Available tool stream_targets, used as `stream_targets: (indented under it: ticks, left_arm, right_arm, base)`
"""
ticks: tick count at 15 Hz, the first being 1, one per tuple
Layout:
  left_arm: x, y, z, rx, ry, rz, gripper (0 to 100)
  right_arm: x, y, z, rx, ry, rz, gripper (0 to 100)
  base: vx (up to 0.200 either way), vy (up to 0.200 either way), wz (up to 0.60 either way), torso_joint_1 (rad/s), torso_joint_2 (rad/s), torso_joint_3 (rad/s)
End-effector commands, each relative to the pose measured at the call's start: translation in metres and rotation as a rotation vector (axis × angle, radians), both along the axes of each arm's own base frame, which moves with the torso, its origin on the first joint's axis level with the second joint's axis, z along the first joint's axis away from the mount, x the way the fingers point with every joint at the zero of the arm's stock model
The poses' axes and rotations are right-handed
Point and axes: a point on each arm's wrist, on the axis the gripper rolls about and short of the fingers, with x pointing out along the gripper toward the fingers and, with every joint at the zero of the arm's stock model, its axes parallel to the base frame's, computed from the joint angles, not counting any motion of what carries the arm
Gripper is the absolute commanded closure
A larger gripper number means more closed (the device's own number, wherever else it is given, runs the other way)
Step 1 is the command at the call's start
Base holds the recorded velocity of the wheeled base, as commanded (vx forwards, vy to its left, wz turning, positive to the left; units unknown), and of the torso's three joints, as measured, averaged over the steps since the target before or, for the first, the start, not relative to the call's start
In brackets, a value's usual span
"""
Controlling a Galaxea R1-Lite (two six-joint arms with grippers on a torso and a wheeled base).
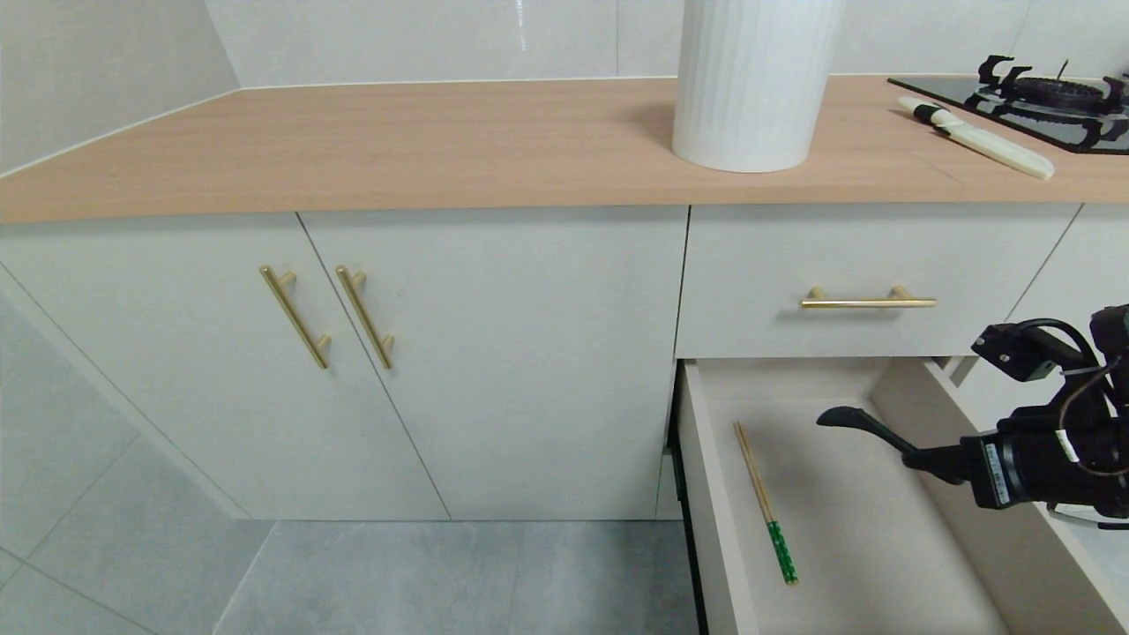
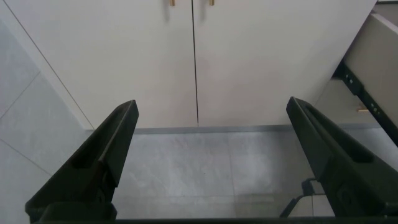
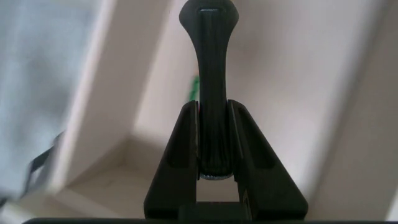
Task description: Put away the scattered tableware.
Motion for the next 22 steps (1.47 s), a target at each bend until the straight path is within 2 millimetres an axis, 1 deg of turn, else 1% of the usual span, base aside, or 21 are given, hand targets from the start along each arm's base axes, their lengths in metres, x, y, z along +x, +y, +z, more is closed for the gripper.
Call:
stream_targets:
  ticks: [1,2,3,5,6,9,11,14,18,22]
  left_arm:
    - [0.000,0.000,0.000,0.000,0.001,0.001,0]
    - [0.000,0.000,0.000,0.000,0.001,0.001,0]
    - [0.000,0.000,0.000,0.000,0.001,0.001,0]
    - [0.000,0.000,0.000,0.000,0.001,0.001,0]
    - [0.000,0.000,0.000,0.000,0.001,0.001,0]
    - [0.000,0.000,0.000,0.000,0.001,0.001,0]
    - [0.000,0.000,0.000,0.000,0.001,0.001,0]
    - [0.000,0.000,0.000,0.000,0.001,0.001,0]
    - [0.000,0.000,0.000,0.000,0.001,0.001,0]
    - [0.000,0.000,0.000,0.000,0.001,0.001,0]
  right_arm:
    - [0.021,0.001,-0.023,-0.057,0.056,-0.060,100]
    - [0.026,0.001,-0.030,-0.083,0.076,-0.084,100]
    - [0.045,0.002,-0.048,-0.125,0.125,-0.161,100]
    - [0.067,0.013,-0.073,-0.059,0.154,-0.237,100]
    - [0.075,0.014,-0.085,-0.056,0.147,-0.261,100]
    - [0.092,0.015,-0.120,-0.107,0.160,-0.312,100]
    - [0.093,0.017,-0.137,-0.102,0.151,-0.310,100]
    - [0.092,0.019,-0.149,-0.078,0.075,-0.301,100]
    - [0.097,0.019,-0.168,-0.094,0.085,-0.307,100]
    - [0.100,0.019,-0.177,-0.112,0.072,-0.331,100]
  base:
    - [0.000,0.000,0.00,0.000,0.00,0.000]
    - [0.000,0.000,0.00,0.000,0.00,0.000]
    - [0.000,0.000,0.00,0.000,0.00,0.000]
    - [0.000,0.000,0.00,0.000,0.00,0.000]
    - [0.000,0.000,0.00,0.000,0.00,0.000]
    - [0.000,0.000,0.00,0.000,0.00,0.000]
    - [0.000,0.000,0.00,0.000,0.00,0.000]
    - [0.000,0.000,0.00,0.000,0.00,0.000]
    - [0.000,0.000,0.00,0.000,0.00,0.000]
    - [0.000,0.000,0.00,0.000,0.00,0.000]
